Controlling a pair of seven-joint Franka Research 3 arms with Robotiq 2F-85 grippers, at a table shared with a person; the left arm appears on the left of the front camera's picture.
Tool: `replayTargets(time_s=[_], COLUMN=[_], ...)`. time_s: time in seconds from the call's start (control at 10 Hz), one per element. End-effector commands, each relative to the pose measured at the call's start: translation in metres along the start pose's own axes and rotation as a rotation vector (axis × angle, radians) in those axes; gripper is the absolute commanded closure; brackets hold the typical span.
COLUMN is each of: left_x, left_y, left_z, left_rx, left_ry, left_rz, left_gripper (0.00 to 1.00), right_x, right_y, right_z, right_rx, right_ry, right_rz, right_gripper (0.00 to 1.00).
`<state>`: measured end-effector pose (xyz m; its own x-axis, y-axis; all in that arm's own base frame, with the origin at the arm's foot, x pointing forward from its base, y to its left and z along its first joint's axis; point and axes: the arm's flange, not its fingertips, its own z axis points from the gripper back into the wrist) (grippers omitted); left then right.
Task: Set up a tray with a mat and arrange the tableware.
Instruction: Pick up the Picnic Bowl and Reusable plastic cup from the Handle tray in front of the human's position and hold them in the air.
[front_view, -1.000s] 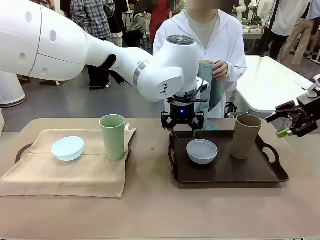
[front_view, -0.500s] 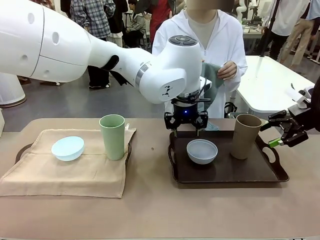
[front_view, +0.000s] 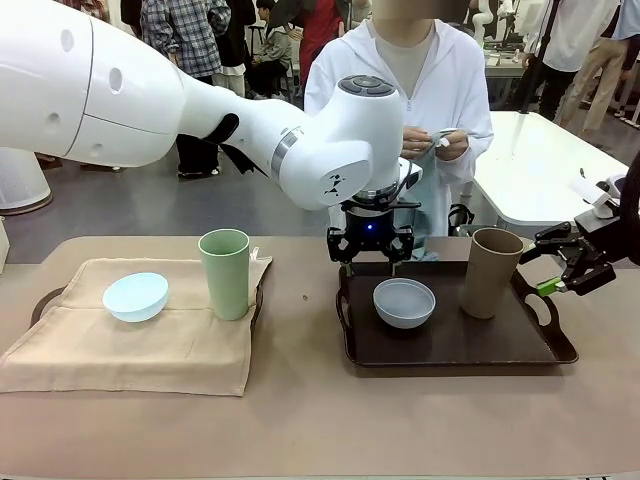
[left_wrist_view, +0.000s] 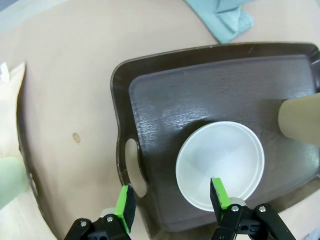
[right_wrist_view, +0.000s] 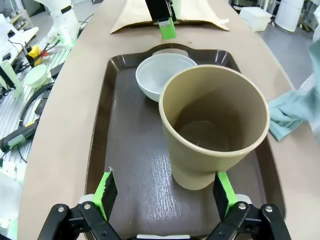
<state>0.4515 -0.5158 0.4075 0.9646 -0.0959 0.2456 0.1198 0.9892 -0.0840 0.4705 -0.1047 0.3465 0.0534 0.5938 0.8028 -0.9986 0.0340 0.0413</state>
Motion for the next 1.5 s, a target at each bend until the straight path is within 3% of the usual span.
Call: replayTargets(time_s=[0.0, 0.6, 1.4], left_x=[-0.003, -0.003, 0.008], left_y=[-0.002, -0.003, 0.000], left_z=[-0.001, -0.033, -0.056], left_rx=[0.008, 0.053, 0.033], left_ry=[0.007, 0.039, 0.019], left_rz=[-0.036, -0.080, -0.030], left_gripper=[0.21, 0.21, 0.21], right_x=[-0.013, -0.023, -0.020], right_y=[-0.021, -0.037, -0.035], right_z=[-0.007, -0.040, -0.073], right_rx=[-0.013, -0.045, -0.075], right_ry=[-0.004, -0.003, -0.047], right_rz=[-0.044, 0.026, 0.037], right_gripper=[0.00, 0.00, 0.00])
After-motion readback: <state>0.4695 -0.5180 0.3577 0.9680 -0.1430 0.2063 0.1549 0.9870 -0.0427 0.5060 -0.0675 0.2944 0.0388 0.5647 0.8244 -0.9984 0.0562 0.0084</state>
